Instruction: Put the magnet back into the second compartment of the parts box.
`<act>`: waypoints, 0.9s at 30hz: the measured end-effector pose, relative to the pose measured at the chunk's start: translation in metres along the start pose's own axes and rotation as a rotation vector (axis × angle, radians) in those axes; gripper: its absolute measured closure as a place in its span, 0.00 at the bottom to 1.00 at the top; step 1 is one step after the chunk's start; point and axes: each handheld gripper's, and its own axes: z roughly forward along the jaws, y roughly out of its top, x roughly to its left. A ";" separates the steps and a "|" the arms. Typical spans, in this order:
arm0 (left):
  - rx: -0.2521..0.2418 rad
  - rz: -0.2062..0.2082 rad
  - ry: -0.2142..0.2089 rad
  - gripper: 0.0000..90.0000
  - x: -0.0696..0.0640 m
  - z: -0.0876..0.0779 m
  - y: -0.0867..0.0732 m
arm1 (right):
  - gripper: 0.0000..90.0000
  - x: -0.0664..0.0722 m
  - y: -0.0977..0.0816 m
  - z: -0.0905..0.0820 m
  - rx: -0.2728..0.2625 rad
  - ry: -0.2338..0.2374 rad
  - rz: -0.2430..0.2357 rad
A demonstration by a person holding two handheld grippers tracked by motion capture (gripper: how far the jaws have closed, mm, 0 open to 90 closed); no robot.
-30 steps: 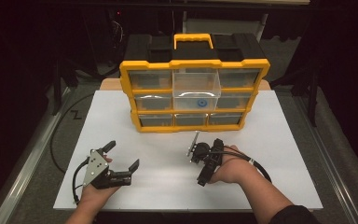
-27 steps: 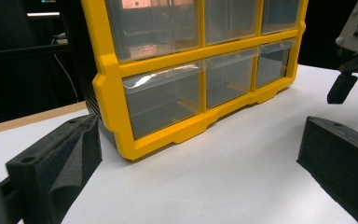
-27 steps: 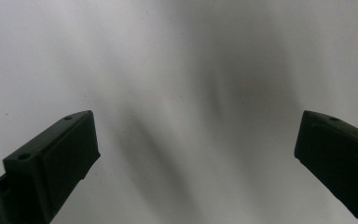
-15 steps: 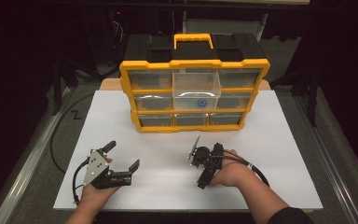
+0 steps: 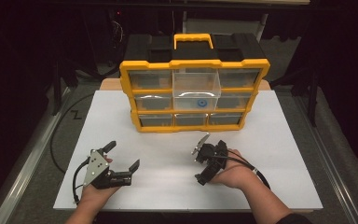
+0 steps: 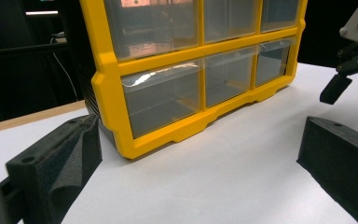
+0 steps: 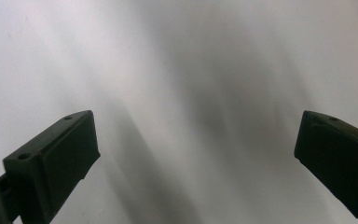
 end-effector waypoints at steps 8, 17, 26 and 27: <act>0.003 0.002 -0.002 0.00 0.000 0.000 0.000 | 0.01 -0.004 -0.008 -0.007 -0.128 -0.030 0.041; 0.008 0.001 -0.004 0.00 0.000 0.001 -0.001 | 0.01 -0.007 -0.019 -0.007 -0.268 -0.043 0.107; 0.011 -0.001 -0.005 0.00 -0.001 0.001 -0.001 | 0.01 -0.009 -0.032 -0.005 -0.429 -0.057 0.190; 0.011 -0.001 -0.005 0.00 -0.001 0.001 -0.001 | 0.01 -0.008 -0.034 -0.005 -0.447 -0.062 0.192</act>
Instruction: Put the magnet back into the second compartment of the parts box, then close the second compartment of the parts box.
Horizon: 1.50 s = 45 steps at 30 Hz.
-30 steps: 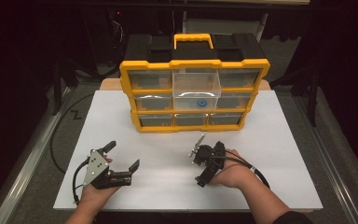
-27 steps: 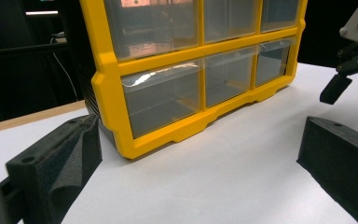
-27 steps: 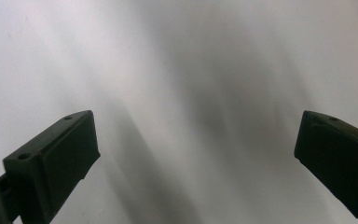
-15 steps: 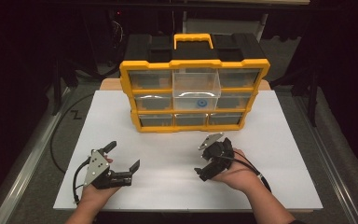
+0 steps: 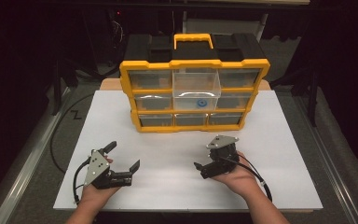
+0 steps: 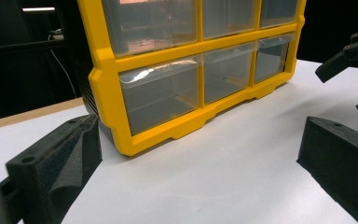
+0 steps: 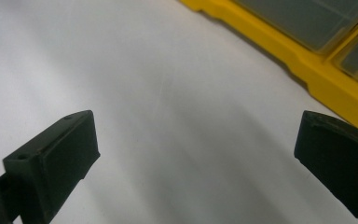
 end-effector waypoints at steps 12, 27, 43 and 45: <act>0.007 -0.003 0.000 0.00 0.000 0.000 -0.001 | 0.01 0.003 -0.017 -0.001 -0.159 -0.022 0.057; 0.044 0.013 0.004 0.00 0.000 0.003 -0.005 | 0.01 0.006 -0.029 -0.006 -0.318 -0.046 0.094; 0.054 0.005 -0.004 0.00 -0.001 0.003 -0.004 | 0.02 0.004 -0.032 -0.009 -0.358 -0.075 0.123; 0.061 0.005 -0.005 0.00 -0.001 0.003 -0.004 | 0.05 0.003 -0.032 -0.009 -0.367 -0.072 0.136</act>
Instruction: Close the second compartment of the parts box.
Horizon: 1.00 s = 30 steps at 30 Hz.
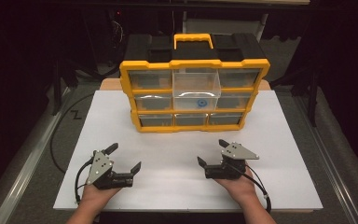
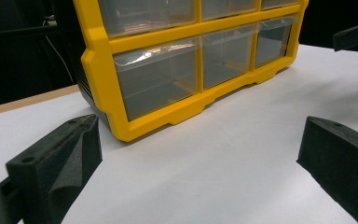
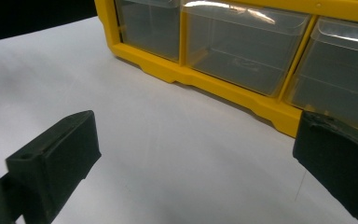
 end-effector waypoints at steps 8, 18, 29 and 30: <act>0.008 -0.017 -0.004 0.00 -0.001 0.001 0.001 | 0.19 -0.002 -0.001 -0.004 -0.015 -0.009 0.008; -0.003 -0.020 -0.002 0.00 -0.002 0.000 0.002 | 0.45 -0.002 -0.001 -0.010 -0.047 -0.015 -0.004; -0.009 -0.022 -0.001 0.00 -0.002 0.000 0.002 | 0.80 0.001 -0.002 -0.013 -0.050 -0.034 -0.026; -0.009 -0.021 -0.001 0.00 -0.002 0.000 0.002 | 0.82 0.001 -0.002 -0.013 -0.052 -0.038 -0.033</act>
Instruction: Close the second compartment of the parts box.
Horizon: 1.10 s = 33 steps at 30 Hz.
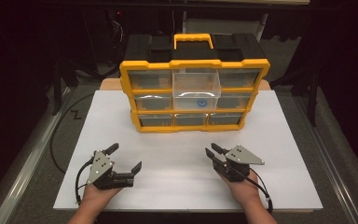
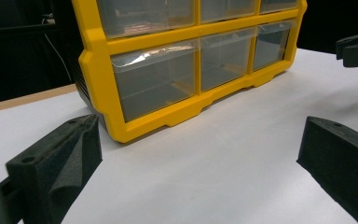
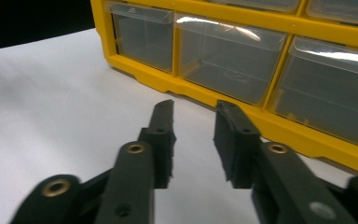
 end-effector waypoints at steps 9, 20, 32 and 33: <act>0.001 0.003 -0.001 0.00 0.000 0.000 0.000 | 1.00 0.006 0.003 0.000 -0.011 -0.014 -0.024; 0.003 0.018 -0.010 0.00 -0.001 0.001 0.000 | 1.00 0.013 0.009 0.004 -0.016 0.009 -0.049; 0.008 0.027 -0.018 0.00 -0.003 0.002 0.000 | 1.00 0.014 0.025 0.001 -0.069 0.010 -0.037; 0.009 0.028 -0.017 0.00 -0.003 0.002 0.000 | 1.00 0.013 0.027 0.000 -0.072 0.011 -0.035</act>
